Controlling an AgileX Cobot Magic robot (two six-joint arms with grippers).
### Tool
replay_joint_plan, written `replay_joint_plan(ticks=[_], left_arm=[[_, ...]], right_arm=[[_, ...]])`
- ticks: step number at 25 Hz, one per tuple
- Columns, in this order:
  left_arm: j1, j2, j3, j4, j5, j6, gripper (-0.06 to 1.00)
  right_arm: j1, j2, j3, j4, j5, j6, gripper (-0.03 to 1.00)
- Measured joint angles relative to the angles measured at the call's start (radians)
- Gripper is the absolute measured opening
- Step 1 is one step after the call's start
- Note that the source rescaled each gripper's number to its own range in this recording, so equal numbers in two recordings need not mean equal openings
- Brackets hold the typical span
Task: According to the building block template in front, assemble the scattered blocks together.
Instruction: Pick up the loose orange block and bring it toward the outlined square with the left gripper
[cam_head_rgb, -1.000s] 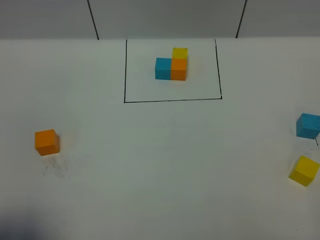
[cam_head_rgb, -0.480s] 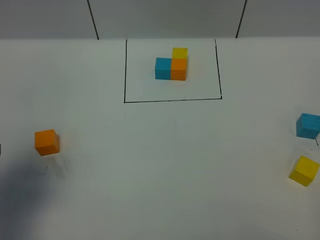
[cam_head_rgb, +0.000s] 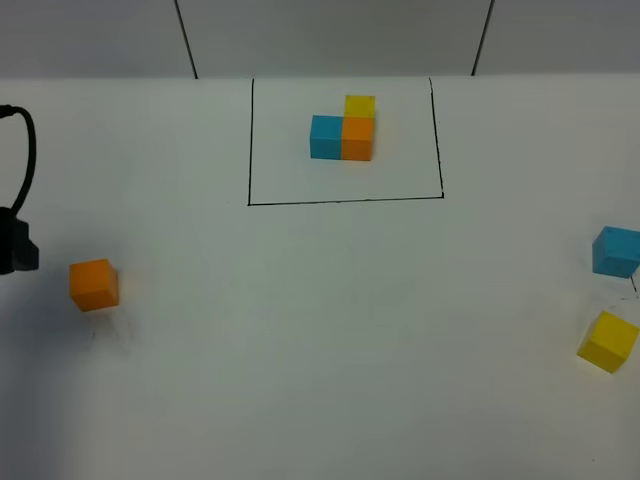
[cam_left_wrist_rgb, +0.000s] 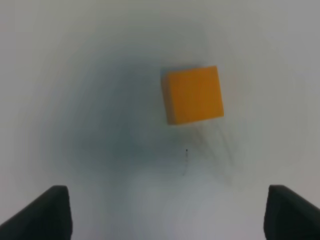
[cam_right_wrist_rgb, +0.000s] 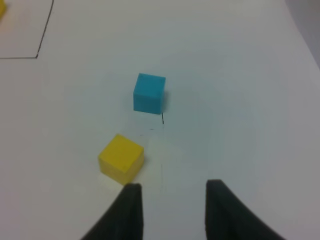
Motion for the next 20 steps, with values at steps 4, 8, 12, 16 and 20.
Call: replay_joint_plan(ticks=[4,8,12,16,20], left_arm=[[-0.011,0.104,-0.093,0.001,0.056,0.000,0.76],[-0.107,0.191,-0.153,0.014,0.066,-0.023,0.74],[-0.233,0.257,-0.184,0.119,0.032,-0.150,0.69],[-0.267,0.290,-0.190,0.267,0.038,-0.308,0.67],[-0.267,0.304,-0.190,0.306,0.050,-0.363,0.67]], right_arm=[[0.000,0.000,0.000,0.000,0.000,0.000,0.00],[0.000,0.000,0.000,0.000,0.000,0.000,0.00],[0.000,0.000,0.000,0.000,0.000,0.000,0.00],[0.000,0.000,0.000,0.000,0.000,0.000,0.00],[0.000,0.000,0.000,0.000,0.000,0.000,0.00]])
